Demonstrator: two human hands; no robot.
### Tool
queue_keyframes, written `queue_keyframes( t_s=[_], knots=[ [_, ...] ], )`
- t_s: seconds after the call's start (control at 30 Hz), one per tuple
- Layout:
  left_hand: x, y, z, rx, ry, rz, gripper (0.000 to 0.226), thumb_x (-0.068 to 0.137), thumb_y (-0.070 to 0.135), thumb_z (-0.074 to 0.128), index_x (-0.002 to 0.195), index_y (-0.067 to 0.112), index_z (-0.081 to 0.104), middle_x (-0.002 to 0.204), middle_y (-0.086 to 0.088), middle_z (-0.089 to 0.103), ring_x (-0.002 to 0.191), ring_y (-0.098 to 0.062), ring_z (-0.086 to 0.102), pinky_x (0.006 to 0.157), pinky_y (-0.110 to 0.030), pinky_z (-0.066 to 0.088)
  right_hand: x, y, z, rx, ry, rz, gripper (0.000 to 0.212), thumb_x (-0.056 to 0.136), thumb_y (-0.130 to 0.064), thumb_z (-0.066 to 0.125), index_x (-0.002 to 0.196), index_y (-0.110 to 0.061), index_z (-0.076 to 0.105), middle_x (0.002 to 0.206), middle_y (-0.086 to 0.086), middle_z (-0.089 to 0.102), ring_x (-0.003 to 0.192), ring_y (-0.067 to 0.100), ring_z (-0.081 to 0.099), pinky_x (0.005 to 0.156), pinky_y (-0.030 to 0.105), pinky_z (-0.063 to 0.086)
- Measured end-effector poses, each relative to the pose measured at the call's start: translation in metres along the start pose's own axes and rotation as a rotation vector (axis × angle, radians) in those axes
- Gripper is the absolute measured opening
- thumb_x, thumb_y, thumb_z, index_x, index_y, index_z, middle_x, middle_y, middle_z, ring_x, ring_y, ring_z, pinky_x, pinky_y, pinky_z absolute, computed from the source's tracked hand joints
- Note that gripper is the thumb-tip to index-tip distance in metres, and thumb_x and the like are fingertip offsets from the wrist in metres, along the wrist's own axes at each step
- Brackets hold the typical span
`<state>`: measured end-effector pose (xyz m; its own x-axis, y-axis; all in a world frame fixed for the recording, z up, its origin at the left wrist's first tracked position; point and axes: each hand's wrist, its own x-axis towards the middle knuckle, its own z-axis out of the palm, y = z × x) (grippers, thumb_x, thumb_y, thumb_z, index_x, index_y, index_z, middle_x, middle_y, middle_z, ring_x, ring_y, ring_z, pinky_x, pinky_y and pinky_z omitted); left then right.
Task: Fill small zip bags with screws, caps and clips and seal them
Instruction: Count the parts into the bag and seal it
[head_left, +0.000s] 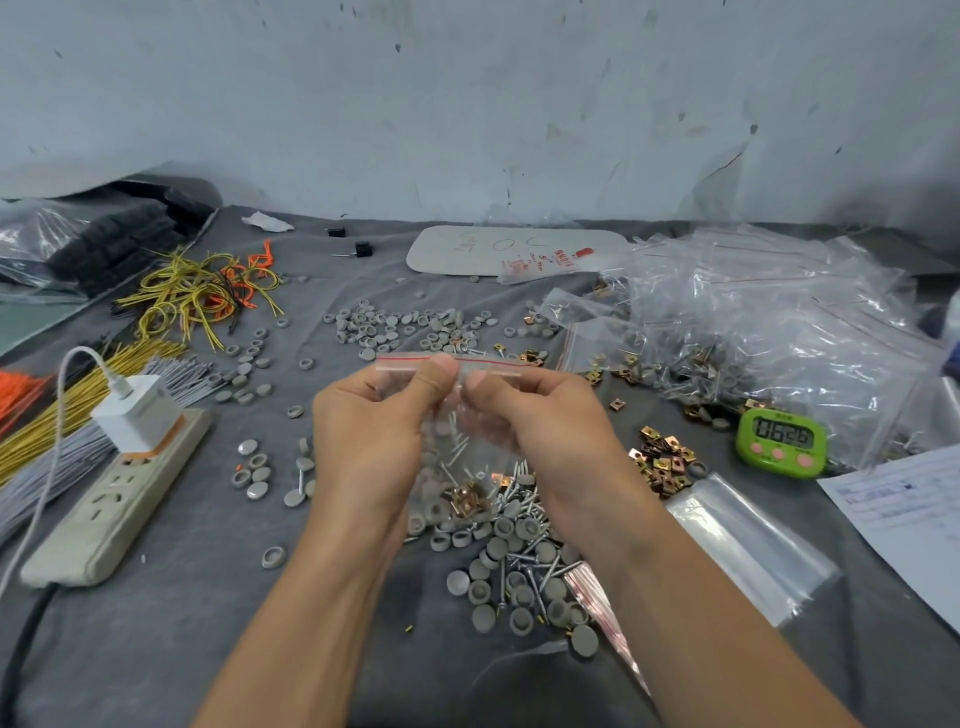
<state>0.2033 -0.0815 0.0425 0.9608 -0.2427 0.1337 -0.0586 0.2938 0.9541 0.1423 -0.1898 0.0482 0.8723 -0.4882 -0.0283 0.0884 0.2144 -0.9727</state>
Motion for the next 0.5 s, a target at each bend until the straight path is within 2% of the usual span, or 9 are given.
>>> queue_keyframes(
  t_s=[0.07, 0.13, 0.2, 0.27, 0.33, 0.4, 0.47, 0.5],
  knots=[
    [0.001, 0.000, -0.002, 0.018, -0.044, -0.031, 0.024, 0.068, 0.037, 0.080, 0.074, 0.014, 0.081, 0.078, -0.011, 0.077, 0.074, -0.023, 0.072, 0.075, -0.038, 0.061, 0.002, -0.001, -0.001, 0.009, 0.050, -0.024, 0.026, 0.090, -0.005, 0.073, 0.068, -0.017, 0.081, 0.075, 0.004, 0.077, 0.064, 0.011, 0.070, 0.065, 0.022, 0.057],
    [0.002, -0.002, -0.006, 0.142, -0.201, -0.076, 0.025, 0.069, 0.038, 0.083, 0.086, 0.020, 0.083, 0.086, -0.007, 0.079, 0.079, -0.019, 0.075, 0.072, -0.031, 0.060, 0.004, -0.004, -0.005, 0.117, 0.102, -0.020, 0.027, 0.091, -0.006, 0.072, 0.067, -0.015, 0.080, 0.070, 0.003, 0.073, 0.060, 0.010, 0.064, 0.058, 0.020, 0.053],
    [0.001, -0.005, -0.007, 0.302, -0.381, -0.126, 0.016, 0.075, 0.025, 0.087, 0.090, 0.029, 0.083, 0.087, -0.002, 0.080, 0.078, -0.013, 0.075, 0.068, -0.021, 0.055, 0.004, -0.009, -0.013, 0.243, 0.149, 0.009, 0.023, 0.092, -0.009, 0.071, 0.070, -0.014, 0.077, 0.070, 0.002, 0.070, 0.060, 0.010, 0.061, 0.054, 0.020, 0.051],
    [0.001, -0.010, -0.007, 0.413, -0.435, -0.166, 0.020, 0.079, 0.014, 0.085, 0.090, 0.031, 0.083, 0.087, 0.000, 0.080, 0.079, -0.010, 0.075, 0.069, -0.017, 0.052, 0.005, -0.014, -0.021, 0.362, 0.187, 0.041, 0.015, 0.093, -0.012, 0.070, 0.080, -0.012, 0.077, 0.076, 0.004, 0.072, 0.064, 0.011, 0.063, 0.059, 0.022, 0.054],
    [0.002, -0.013, -0.005, 0.401, -0.401, -0.184, 0.019, 0.083, 0.010, 0.081, 0.088, 0.028, 0.083, 0.085, -0.003, 0.080, 0.074, -0.011, 0.070, 0.061, -0.015, 0.051, 0.007, -0.015, -0.027, 0.325, 0.176, 0.097, 0.017, 0.098, -0.022, 0.065, 0.097, -0.007, 0.075, 0.085, 0.006, 0.072, 0.072, 0.015, 0.065, 0.068, 0.029, 0.057],
    [0.004, -0.014, -0.004, 0.293, -0.293, -0.206, 0.018, 0.086, 0.006, 0.078, 0.087, 0.023, 0.083, 0.083, -0.010, 0.078, 0.069, -0.016, 0.068, 0.056, -0.017, 0.052, 0.008, -0.014, -0.031, 0.066, 0.067, 0.194, 0.028, 0.098, -0.033, 0.065, 0.108, -0.009, 0.073, 0.092, 0.006, 0.074, 0.078, 0.020, 0.069, 0.071, 0.037, 0.058],
    [0.008, -0.015, -0.002, 0.213, -0.166, -0.195, 0.015, 0.086, 0.005, 0.078, 0.085, 0.019, 0.083, 0.082, -0.012, 0.078, 0.068, -0.018, 0.071, 0.055, -0.020, 0.054, 0.006, -0.009, -0.028, -0.150, -0.119, 0.252, 0.027, 0.097, -0.030, 0.069, 0.117, -0.012, 0.071, 0.105, 0.007, 0.075, 0.083, 0.023, 0.075, 0.071, 0.033, 0.061],
    [0.009, -0.016, -0.002, 0.206, -0.106, -0.173, 0.012, 0.086, 0.006, 0.078, 0.084, 0.017, 0.082, 0.082, -0.009, 0.078, 0.069, -0.018, 0.072, 0.057, -0.021, 0.055, 0.005, -0.005, -0.024, -0.171, -0.184, 0.260, 0.030, 0.097, -0.023, 0.070, 0.125, -0.011, 0.067, 0.112, 0.009, 0.074, 0.085, 0.025, 0.077, 0.071, 0.032, 0.062]
  ],
)
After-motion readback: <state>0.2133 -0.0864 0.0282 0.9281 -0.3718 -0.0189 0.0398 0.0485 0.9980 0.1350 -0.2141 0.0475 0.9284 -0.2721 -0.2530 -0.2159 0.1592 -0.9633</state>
